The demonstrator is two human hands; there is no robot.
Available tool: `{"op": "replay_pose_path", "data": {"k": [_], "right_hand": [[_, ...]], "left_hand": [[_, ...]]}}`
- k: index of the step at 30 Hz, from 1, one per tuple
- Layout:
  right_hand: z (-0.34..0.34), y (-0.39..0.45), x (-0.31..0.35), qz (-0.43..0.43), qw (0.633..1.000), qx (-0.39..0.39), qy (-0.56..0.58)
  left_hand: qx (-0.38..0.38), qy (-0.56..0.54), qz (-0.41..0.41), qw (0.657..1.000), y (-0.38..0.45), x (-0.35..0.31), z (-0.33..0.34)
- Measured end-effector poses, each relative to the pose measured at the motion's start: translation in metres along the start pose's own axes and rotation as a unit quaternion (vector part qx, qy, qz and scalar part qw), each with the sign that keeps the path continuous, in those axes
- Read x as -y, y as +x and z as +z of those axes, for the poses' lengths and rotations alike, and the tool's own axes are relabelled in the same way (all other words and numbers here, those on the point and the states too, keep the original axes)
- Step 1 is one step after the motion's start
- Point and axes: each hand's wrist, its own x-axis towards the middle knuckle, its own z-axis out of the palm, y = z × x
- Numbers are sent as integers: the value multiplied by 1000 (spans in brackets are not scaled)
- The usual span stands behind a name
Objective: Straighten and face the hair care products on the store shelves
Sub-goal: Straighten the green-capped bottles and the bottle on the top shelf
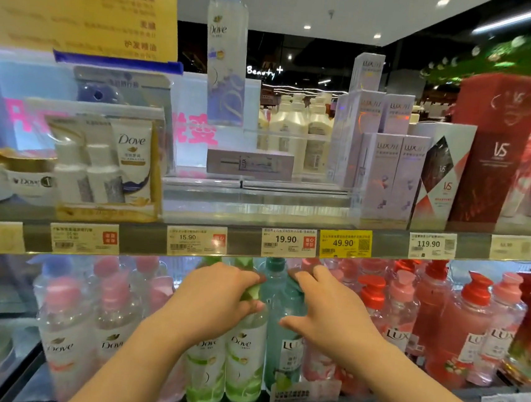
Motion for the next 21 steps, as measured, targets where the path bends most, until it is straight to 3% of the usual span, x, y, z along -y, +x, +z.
{"op": "replay_pose_path", "data": {"k": [5,9,13,18,21], "right_hand": [[-26,2,6,-9,999,4,-35],[-58,-8,12,-7,1000,19,-7],[-118,-9,30,-22,979,8,204],[-176,54,66,-64,925,-130,351],[-188,121,87,-51,917,-168,358]], "left_hand": [[-13,37,33,999,-4,-2,-3],[-6,-58,48,997,-18,-6,-20],[-70,-176,62,980,-30,-2,-68],[-218,-332,60,916,-8,14,-126],[-250,-341,11,906,22,23,-152]]}}
